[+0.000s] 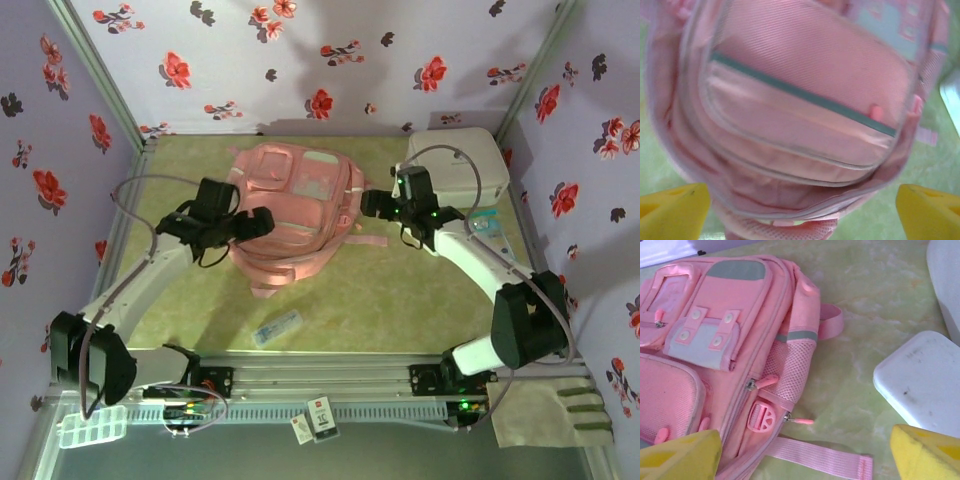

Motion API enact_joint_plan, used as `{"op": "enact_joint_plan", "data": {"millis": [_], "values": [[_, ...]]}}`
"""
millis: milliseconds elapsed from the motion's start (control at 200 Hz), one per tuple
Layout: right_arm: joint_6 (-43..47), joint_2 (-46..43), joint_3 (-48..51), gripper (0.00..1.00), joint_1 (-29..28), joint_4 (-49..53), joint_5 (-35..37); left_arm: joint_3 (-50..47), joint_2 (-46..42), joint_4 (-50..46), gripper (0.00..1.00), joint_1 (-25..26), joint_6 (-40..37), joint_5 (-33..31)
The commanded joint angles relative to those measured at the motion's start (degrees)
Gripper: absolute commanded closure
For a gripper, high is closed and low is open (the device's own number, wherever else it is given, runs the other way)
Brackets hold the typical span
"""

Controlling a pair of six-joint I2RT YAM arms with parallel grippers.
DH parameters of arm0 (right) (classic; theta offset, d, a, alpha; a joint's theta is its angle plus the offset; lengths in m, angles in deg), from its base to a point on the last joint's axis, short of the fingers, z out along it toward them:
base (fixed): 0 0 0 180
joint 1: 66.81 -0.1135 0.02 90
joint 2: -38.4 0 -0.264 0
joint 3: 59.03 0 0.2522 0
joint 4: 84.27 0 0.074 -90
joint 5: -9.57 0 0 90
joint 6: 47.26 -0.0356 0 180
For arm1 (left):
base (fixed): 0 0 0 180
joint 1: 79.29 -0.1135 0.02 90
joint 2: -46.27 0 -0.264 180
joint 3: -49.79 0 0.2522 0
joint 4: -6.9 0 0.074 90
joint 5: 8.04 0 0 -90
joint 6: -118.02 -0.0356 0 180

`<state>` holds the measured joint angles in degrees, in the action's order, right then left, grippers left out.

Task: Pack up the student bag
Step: Unzip the student bag at the top-center of the table.

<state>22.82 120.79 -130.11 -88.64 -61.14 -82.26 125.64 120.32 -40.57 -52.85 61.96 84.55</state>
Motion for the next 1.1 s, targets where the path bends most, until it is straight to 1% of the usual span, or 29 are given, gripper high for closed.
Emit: {"op": "enact_joint_plan", "data": {"millis": [0, 30, 40, 100, 140, 215, 370, 475, 595, 640, 725, 845, 975, 1055, 1090], "values": [[1.77, -1.46, 2.01, 0.08, 0.62, -2.46, 1.11, 5.51, 4.28, -2.13, 0.0, 5.25, -14.84, -6.43], [2.13, -1.63, 2.2, 0.07, 0.72, -2.59, 1.08, 7.05, 5.84, -2.52, 0.0, 6.83, -18.62, -7.48], [2.2, -1.71, 2.32, 0.07, 0.73, -2.62, 1.09, 7.33, 6.38, -2.7, 0.0, 7.39, -21.14, -7.83], [2.64, -2.16, 2.47, 0.05, 0.97, -2.69, 1.12, 9.63, 9.7, -3.33, 0.0, 10.02, -28.9, -11.84], [2.86, -2.3, 2.67, 0.04, 1.16, -2.77, 1.27, 10.91, 11.98, -3.55, 0.0, 10.71, -32.92, -12.98], [2.96, -2.48, 2.99, 0.04, 1.76, -2.66, 1.47, 12.84, 16.06, -3.56, 0.01, 11.06, -39.89, -12.87], [3.09, -1.99, 3.42, 0.03, 3.06, -2.64, 1.74, 15.97, 22.7, -3.28, 0.01, 11.27, -48.62, -12.22], [2.83, -1.84, 3.65, 0.03, 3.7, -2.77, 1.61, 17.99, 26.34, -5.5, 0.01, 11.27, -53.39, -11.49], [2.01, -1.71, 3.7, 0.03, 4.62, -2.94, -0.17, 18.56, 28.51, -7.47, 0.02, 11.18, -57.74, -7.89], [1.43, -1.79, 3.65, 0.03, 4.86, -3.03, -0.99, 18.43, 28.82, -7.45, 0.02, 11.18, -58.18, -6.49], [0.95, -1.71, 3.79, 0.03, 5.1, -3.39, -1.67, 18.42, 29.55, -6.79, 0.03, 11.18, -58.25, -6.11], [0.38, -1.21, 3.79, 0.04, 5.22, -3.48, -1.94, 18.09, 30.45, -5.56, 0.04, 11.32, -59.14, -7.0], [-0.03, -0.82, 3.84, 0.04, 5.47, -3.38, -2.31, 18.11, 31.98, -4.84, 0.05, 11.58, -61.04, -11.01], [-0.21, -0.8, 3.88, 0.04, 5.56, -3.35, -2.39, 18.37, 32.44, -4.01, 0.08, 11.71, -62.06, -12.99], [-0.28, -0.79, 3.86, 0.04, 5.53, -3.42, -2.39, 18.63, 32.49, -3.71, 0.12, 11.91, -62.45, -14.07]]}}
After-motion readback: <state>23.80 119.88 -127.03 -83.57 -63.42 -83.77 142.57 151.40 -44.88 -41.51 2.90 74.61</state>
